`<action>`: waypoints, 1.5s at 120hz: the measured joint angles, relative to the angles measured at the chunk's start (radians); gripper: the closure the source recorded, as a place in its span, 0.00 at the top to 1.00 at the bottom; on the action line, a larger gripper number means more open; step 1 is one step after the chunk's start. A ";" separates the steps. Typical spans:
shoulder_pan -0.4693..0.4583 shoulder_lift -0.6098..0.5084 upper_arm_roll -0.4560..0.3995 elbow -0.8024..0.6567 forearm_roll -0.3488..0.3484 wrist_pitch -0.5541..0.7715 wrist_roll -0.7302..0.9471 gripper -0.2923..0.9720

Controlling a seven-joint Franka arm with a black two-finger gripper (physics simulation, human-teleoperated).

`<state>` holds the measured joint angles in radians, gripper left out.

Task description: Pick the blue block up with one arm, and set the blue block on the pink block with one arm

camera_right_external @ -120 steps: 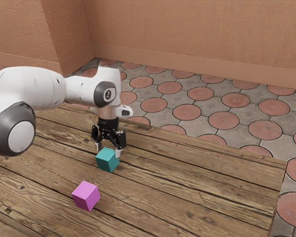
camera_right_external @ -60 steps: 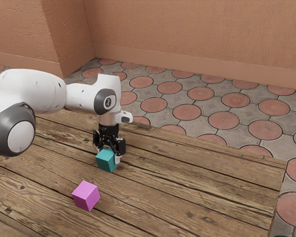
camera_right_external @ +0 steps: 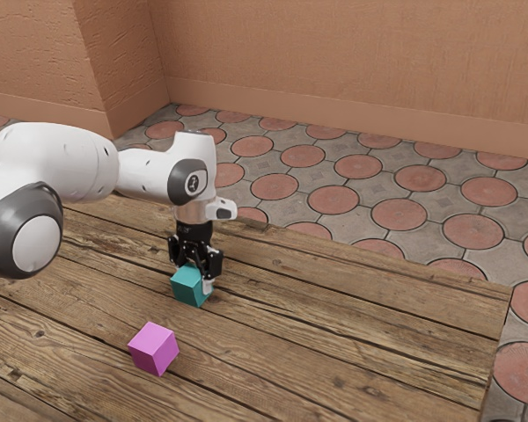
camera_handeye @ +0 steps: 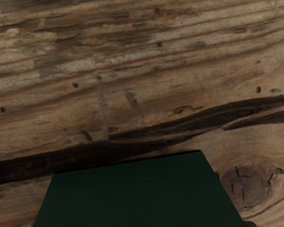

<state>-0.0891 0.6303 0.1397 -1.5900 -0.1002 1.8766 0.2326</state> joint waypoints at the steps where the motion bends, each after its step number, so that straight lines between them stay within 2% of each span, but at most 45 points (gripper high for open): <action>1: 0.000 0.000 0.000 0.000 0.000 0.000 0.000 0.59; 82: -0.007 -0.106 -0.002 -0.087 0.030 -0.024 -0.031 0.55; 111: -0.011 -0.113 -0.052 0.007 0.107 -0.176 -0.107 0.55; 136: -0.020 -0.161 -0.057 0.005 0.135 -0.335 -0.200 0.55; 154: -0.030 -0.248 -0.058 -0.115 0.137 -0.381 -0.264 0.55; 180: -0.035 -0.384 -0.099 -0.319 0.139 -0.354 -0.338 0.55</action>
<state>-0.1246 0.2467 0.0409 -1.9090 0.0387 1.5225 -0.1059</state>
